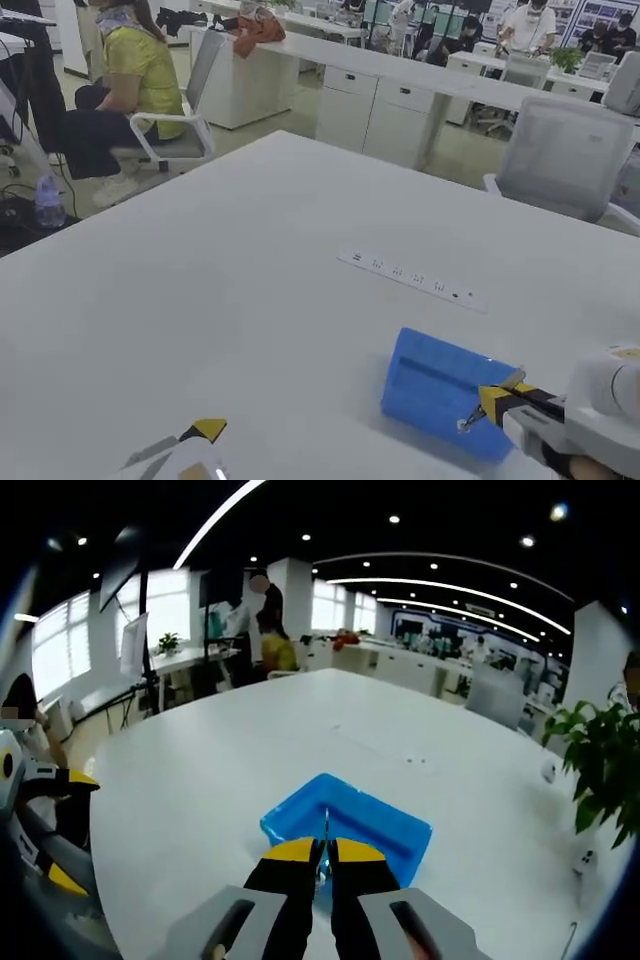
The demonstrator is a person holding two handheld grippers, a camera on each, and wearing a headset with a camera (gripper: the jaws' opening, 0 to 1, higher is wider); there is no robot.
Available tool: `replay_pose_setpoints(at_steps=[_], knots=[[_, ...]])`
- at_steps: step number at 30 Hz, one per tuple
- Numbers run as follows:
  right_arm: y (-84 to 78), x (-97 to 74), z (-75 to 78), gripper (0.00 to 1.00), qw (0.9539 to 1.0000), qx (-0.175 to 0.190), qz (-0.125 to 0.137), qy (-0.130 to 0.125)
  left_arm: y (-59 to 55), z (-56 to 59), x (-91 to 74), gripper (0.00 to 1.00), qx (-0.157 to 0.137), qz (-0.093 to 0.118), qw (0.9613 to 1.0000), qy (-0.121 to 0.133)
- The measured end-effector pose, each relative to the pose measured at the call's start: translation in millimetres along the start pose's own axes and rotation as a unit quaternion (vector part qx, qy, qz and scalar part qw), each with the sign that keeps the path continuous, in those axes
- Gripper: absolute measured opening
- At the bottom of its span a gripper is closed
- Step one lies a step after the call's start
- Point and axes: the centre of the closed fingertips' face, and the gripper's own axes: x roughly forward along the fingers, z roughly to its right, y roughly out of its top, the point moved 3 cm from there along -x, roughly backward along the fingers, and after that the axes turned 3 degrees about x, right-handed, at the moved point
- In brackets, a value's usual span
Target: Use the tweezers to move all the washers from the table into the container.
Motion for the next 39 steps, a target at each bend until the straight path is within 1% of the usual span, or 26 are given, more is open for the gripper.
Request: replay_pose_setpoints(at_steps=[4,5,11,15,19,21,24,26,29,32,34,36,39], knots=[[3.5,5.2,7.6,0.01,1.0,0.001,0.002,-0.006,-1.5,0.3,0.9,0.83,0.0,-0.006,1.0,-0.002],[3.5,6.7,9.7,0.01,1.0,0.003,0.002,-0.009,-2.1,0.5,1.2,0.83,0.001,-0.009,1.0,-0.002],[0.6,14.7,19.3,0.01,0.9998,0.006,-0.001,-0.019,-2.6,0.9,1.8,0.83,-0.001,-0.011,0.9999,-0.004],[-5.8,24.3,27.2,0.01,0.9996,0.003,-0.011,-0.026,-3.6,1.3,2.4,0.83,0.001,-0.016,0.9999,-0.005],[-15.7,35.0,31.5,0.01,0.9994,0.007,-0.024,-0.022,-3.6,0.2,2.1,0.82,-0.001,-0.019,0.9998,-0.005],[-18.9,37.8,32.1,0.01,0.9993,0.006,-0.03,-0.022,-2.6,-1.5,1.3,0.81,-0.003,-0.015,0.9999,-0.004],[-22.5,41.0,33.2,0.01,0.9991,0.013,-0.035,-0.019,-0.3,-1.6,0.9,0.81,-0.015,-0.011,0.9998,-0.01],[-25.5,42.6,32.9,0.01,0.999,0.013,-0.039,-0.018,0.9,-2.4,0.4,0.8,-0.014,-0.01,0.9998,-0.008],[-30.4,44.7,32.7,0.01,0.9987,0.012,-0.046,-0.016,5.7,-4.8,-2.7,0.77,-0.018,0.0,0.9998,-0.004],[-35.8,45.8,31.0,0.01,0.9985,0.009,-0.053,-0.014,11.3,-9.1,-3.4,0.79,-0.011,0.001,0.9999,-0.001],[-39.5,46.3,30.0,0.01,0.9982,0.002,-0.058,-0.013,18.6,-13.5,-4.3,0.78,-0.006,0.006,1.0,-0.003],[-41.3,46.2,29.3,0.01,0.998,0.001,-0.063,-0.011,27.0,-17.7,-5.4,0.78,-0.01,0.017,0.9998,-0.003],[-44.2,46.2,29.7,0.01,0.9978,-0.004,-0.065,-0.012,37.8,-22.6,-6.6,0.76,-0.011,0.024,0.9997,-0.004]])
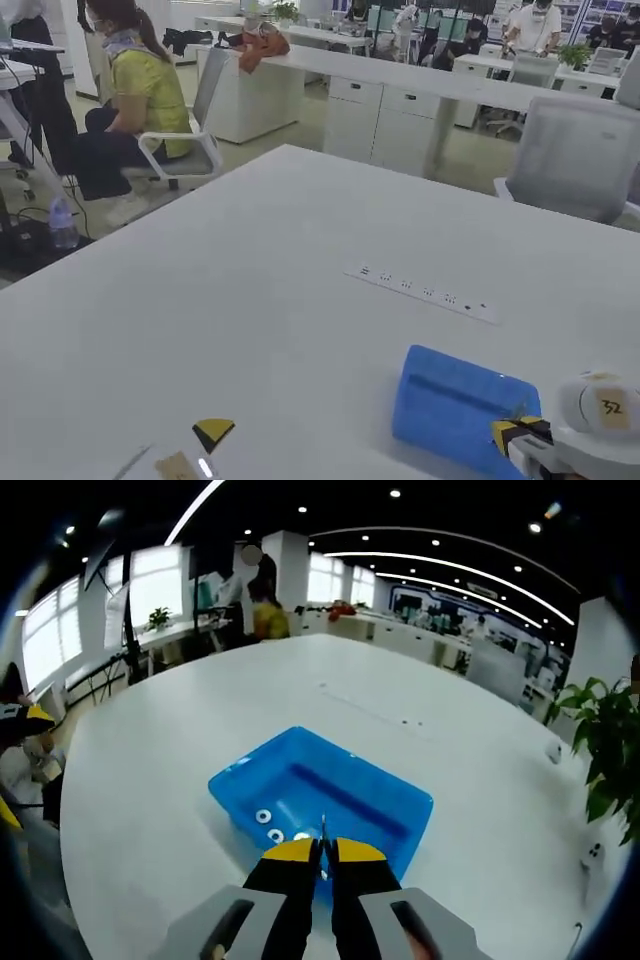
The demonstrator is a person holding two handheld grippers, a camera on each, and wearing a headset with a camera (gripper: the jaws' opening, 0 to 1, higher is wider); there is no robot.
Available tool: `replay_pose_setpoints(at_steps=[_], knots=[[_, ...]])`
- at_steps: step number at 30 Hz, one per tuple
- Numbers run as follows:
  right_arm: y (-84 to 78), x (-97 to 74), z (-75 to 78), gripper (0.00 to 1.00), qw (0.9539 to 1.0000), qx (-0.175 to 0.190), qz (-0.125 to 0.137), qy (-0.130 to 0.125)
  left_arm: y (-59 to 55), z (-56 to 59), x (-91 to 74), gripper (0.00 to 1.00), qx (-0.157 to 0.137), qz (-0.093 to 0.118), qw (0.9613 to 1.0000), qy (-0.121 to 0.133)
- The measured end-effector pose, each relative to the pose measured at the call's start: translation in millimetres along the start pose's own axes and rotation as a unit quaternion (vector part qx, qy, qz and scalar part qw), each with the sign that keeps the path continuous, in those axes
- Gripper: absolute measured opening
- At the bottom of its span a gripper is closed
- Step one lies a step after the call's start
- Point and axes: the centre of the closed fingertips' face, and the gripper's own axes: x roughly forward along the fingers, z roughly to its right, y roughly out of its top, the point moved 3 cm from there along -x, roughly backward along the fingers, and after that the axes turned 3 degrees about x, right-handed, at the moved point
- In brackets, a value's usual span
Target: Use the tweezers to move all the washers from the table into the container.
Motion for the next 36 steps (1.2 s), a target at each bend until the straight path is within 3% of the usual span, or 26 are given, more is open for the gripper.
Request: replay_pose_setpoints(at_steps=[4,8,16,18,21,24,26,30,33,36], knots=[[0.9,-1.8,-1.3,0.02,1.0,0.004,0.002,0.003,17.4,-4.8,-2.0,0.73,0.008,0.012,0.9999,0.004],[4.6,-4.8,-2.7,0.02,0.9999,-0.017,-0.001,0.001,36.7,-5.4,-2.8,0.65,0.006,0.022,0.9997,-0.008],[48.8,-42.6,-6.9,0.02,0.9972,-0.001,0.075,0.002,85.3,-2.2,-1.7,0.55,0.008,0.063,0.9971,-0.041],[58.3,-55.9,-14.5,0.02,0.9949,0.016,0.098,0.017,97.2,-0.8,-1.4,0.5,0.009,0.075,0.9959,-0.05],[63.4,-76.5,-36.2,0.02,0.9894,0.06,0.11,0.074,112.9,5.7,-0.3,0.39,0.025,0.087,0.9922,-0.085],[64.6,-94.6,-48.4,0.02,0.9872,0.05,0.121,0.091,132.6,17.4,-0.8,0.27,-0.001,0.123,0.9837,-0.131],[64.6,-105.5,-58.9,0.02,0.9857,0.05,0.121,0.106,138.1,23.5,-2.2,0.24,-0.006,0.131,0.9795,-0.153],[63.3,-130.6,-78.5,0.02,0.9834,0.021,0.122,0.132,149.1,39.8,-5.6,0.23,-0.008,0.133,0.9706,-0.201],[62.4,-148.6,-92.4,0.02,0.9798,0.008,0.128,0.154,155.2,54.6,-8.6,0.24,0.0,0.127,0.9592,-0.252],[58.8,-164.0,-107.6,0.02,0.9763,-0.03,0.122,0.177,163.2,62.7,-11.9,0.23,0.002,0.13,0.9487,-0.288]])
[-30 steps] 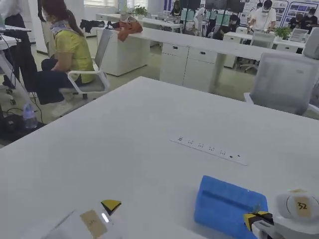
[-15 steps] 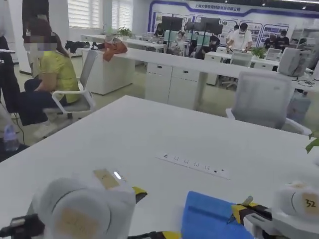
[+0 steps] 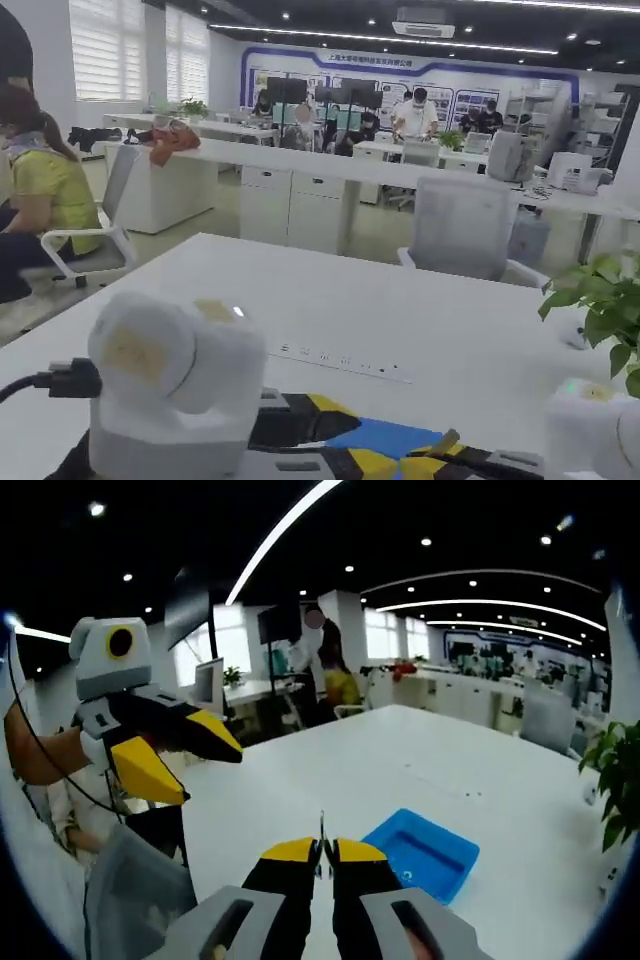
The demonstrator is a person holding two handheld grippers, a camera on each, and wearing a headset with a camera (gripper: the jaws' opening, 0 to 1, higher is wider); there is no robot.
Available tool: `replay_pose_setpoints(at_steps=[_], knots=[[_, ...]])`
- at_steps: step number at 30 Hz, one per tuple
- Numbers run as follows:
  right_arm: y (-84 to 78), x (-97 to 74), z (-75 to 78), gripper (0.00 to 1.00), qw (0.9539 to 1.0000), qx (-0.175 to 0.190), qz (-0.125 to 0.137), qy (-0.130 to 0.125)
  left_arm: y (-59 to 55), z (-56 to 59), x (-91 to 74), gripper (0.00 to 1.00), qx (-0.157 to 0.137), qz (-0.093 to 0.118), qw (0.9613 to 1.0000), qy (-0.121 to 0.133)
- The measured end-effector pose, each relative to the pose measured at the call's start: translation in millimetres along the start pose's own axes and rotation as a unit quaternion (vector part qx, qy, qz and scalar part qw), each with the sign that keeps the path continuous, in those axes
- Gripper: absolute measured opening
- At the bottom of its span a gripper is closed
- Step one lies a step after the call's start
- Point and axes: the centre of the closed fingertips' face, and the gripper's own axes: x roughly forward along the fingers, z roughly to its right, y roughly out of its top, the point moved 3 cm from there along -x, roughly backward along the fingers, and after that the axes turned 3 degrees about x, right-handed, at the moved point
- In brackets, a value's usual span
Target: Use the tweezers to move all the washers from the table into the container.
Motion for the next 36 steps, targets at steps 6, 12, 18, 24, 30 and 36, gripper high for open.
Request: replay_pose_setpoints(at_steps=[6,12,18,24,30,36], knots=[[-4.7,-10.2,-24.9,0.02,0.9986,-0.042,-0.02,0.026,9.1,12.1,4.9,0.16,0.019,-0.013,0.9979,-0.061],[-18.2,-12.2,-40.2,0.02,0.9962,-0.054,-0.043,0.052,-5.5,30.5,13.2,0.09,0.039,-0.057,0.9901,-0.122],[-28.6,-12.2,-43.8,0.02,0.9941,-0.058,-0.063,0.067,-23.1,40.2,23.7,0.09,0.063,-0.096,0.9827,-0.145],[-39.0,-7.0,-42.1,0.02,0.9898,-0.078,-0.089,0.08,-31.5,39.9,31.2,0.03,0.093,-0.113,0.9752,-0.166],[-50.9,0.7,-33.0,0.02,0.9858,-0.091,-0.112,0.086,-43.2,35.6,38.4,0.0,0.113,-0.122,0.9697,-0.179],[-65.9,9.0,-17.9,0.03,0.9789,-0.112,-0.15,0.081,-60.6,18.4,50.3,0.0,0.165,-0.15,0.9603,-0.168]])
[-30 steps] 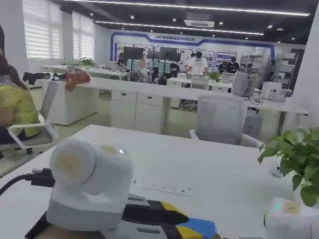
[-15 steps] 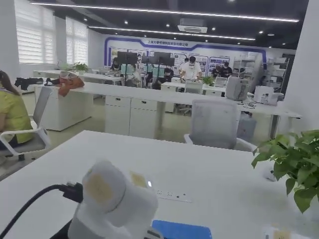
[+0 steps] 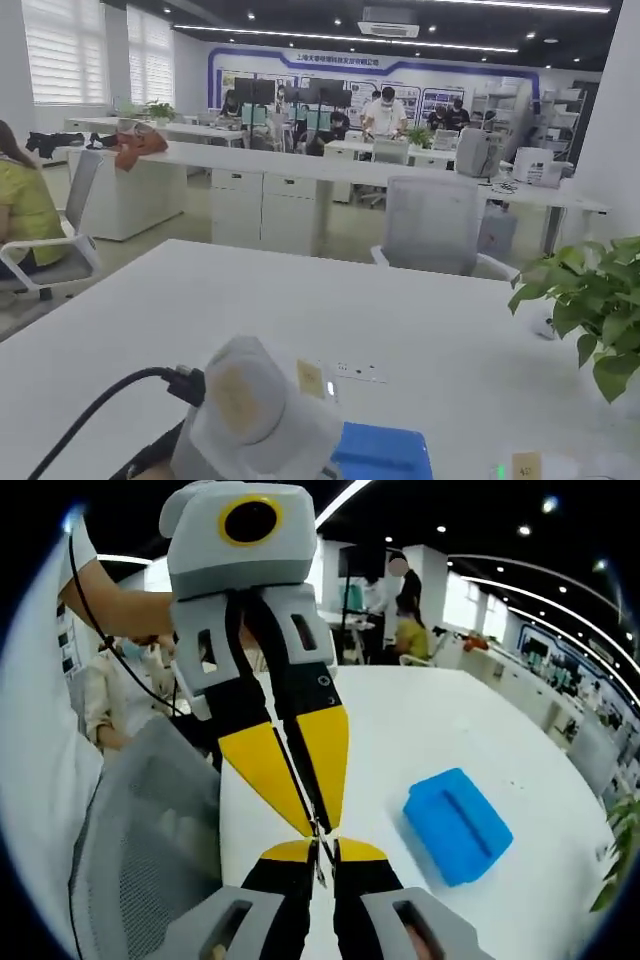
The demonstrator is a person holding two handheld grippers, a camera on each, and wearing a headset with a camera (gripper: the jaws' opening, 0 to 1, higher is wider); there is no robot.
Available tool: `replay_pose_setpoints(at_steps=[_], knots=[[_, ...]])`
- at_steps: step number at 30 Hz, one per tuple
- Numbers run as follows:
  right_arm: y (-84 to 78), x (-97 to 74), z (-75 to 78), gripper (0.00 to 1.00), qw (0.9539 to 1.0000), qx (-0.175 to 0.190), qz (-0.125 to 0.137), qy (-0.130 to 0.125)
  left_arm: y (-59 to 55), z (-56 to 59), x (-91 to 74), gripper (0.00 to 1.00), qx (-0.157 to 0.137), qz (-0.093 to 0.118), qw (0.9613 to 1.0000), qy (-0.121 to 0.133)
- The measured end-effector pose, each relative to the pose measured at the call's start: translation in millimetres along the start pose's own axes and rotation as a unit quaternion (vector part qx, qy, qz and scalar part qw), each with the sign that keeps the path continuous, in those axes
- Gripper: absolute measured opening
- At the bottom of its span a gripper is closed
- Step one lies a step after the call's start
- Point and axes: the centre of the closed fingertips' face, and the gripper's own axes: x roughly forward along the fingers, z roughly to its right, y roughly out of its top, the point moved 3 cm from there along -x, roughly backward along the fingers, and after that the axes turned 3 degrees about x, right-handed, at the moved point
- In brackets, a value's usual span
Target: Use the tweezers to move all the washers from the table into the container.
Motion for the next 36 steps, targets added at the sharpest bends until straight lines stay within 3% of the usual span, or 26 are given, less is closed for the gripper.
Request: replay_pose_setpoints(at_steps=[2,3,7,10,13,18,21,26,28,30,32,36], knots=[[-8.8,6.1,9.1,0.04,0.9996,-0.015,-0.024,-0.007,-9.7,-4.3,4.1,0.0,0.028,-0.024,0.9993,0.003],[-12.7,11.4,14.7,0.04,0.9992,-0.018,-0.033,-0.014,-19.8,-7.5,8.9,0.0,0.036,-0.044,0.9984,0.006],[-28.2,31.2,26.1,0.04,0.9981,-0.018,-0.057,-0.015,-41.0,-14.9,25.6,0.0,0.045,-0.067,0.9967,0.009],[-42.2,47.4,33.9,0.04,0.995,-0.037,-0.091,-0.016,-61.1,-20.8,38.4,0.0,0.067,-0.098,0.9929,0.008],[-52.4,60.6,37.6,0.04,0.9938,-0.034,-0.105,-0.008,-73.8,-24.7,48.4,0.0,0.069,-0.111,0.9915,-0.002],[-66.1,75.4,44.7,0.04,0.9916,-0.027,-0.127,-0.006,-99.7,-31.5,60.9,0.0,0.092,-0.146,0.9848,-0.012],[-72.9,84.7,41.7,0.04,0.9897,-0.029,-0.14,-0.003,-110.9,-31.9,64.5,0.0,0.053,-0.15,0.987,-0.023],[-78.5,90.7,41.2,0.04,0.9894,-0.027,-0.142,-0.014,-123.2,-32.4,69.6,0.0,0.057,-0.163,0.9846,-0.027],[-80.9,91.5,43.1,0.05,0.9903,0.004,-0.137,-0.024,-128.6,-32.3,72.2,0.0,0.046,-0.16,0.9856,-0.027],[-79.3,91.7,43.2,0.07,0.9926,0.041,-0.112,-0.024,-135.8,-31.7,73.8,0.0,0.033,-0.162,0.986,-0.024],[-77.6,88.2,43.3,0.09,0.9919,0.085,-0.092,-0.018,-142.8,-31.7,74.6,0.0,0.037,-0.171,0.9844,-0.024],[-71.2,68.7,44.4,0.23,0.987,0.142,-0.06,-0.047,-154.9,-34.8,78.0,0.0,0.038,-0.183,0.9821,-0.023]])
